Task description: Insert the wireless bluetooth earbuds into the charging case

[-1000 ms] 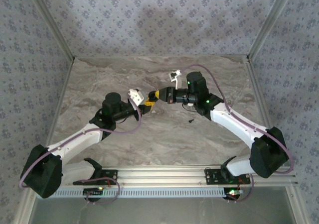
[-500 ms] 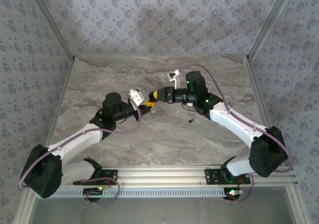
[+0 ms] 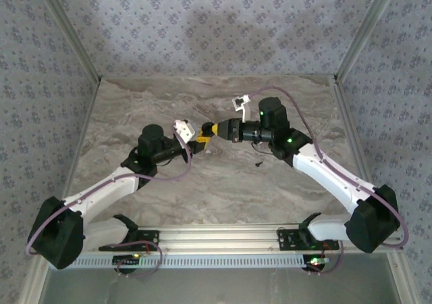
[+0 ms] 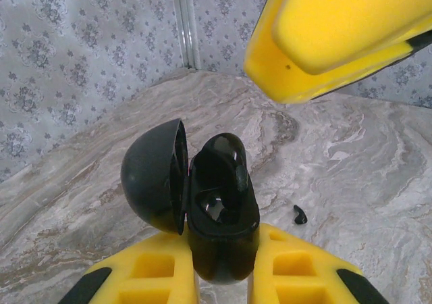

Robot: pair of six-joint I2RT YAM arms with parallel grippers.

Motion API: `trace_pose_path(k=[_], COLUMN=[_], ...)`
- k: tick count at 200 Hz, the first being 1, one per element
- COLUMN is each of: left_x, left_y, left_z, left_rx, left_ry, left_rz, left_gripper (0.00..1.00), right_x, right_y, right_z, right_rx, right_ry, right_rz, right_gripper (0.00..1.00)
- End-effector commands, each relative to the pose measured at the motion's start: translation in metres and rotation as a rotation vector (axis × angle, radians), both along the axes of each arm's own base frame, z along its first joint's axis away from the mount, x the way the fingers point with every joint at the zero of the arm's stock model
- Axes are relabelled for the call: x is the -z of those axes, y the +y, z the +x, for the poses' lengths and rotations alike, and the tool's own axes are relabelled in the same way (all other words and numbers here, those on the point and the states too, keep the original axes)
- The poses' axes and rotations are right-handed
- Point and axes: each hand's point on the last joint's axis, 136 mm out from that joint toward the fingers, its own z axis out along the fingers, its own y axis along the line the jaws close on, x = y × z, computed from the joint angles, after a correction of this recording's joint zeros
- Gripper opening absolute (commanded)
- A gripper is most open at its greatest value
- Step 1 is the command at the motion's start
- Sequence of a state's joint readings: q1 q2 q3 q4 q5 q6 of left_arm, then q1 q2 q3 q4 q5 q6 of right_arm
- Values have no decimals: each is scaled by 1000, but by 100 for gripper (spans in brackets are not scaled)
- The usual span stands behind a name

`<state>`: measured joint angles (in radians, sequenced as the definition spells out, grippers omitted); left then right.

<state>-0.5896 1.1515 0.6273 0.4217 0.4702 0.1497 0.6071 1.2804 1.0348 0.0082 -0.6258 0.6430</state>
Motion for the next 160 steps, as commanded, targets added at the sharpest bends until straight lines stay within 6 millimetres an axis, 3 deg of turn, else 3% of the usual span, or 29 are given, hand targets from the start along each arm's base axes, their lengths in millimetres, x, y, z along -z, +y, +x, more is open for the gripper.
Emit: trace_pose_path(k=[1,67,113,160], left_x=[-37,-38,-38,-36], left_y=[-2,-1,0,0], left_z=[-2,-4,-4,-4], left_rx=[10,13,11,9], left_ry=[-101,-99,-100,-95], left_rz=[-52,-54,-54,-50], left_gripper=[14,14,14,14], right_x=[5,9,10,-2], right_y=[0,5,9,11], right_z=[-6,5,11,11], right_rx=[-2,12,7,-2], right_ry=[15,17,17,-3], right_rz=[-21,-28,-25,-6], right_gripper=[24,23,30,27])
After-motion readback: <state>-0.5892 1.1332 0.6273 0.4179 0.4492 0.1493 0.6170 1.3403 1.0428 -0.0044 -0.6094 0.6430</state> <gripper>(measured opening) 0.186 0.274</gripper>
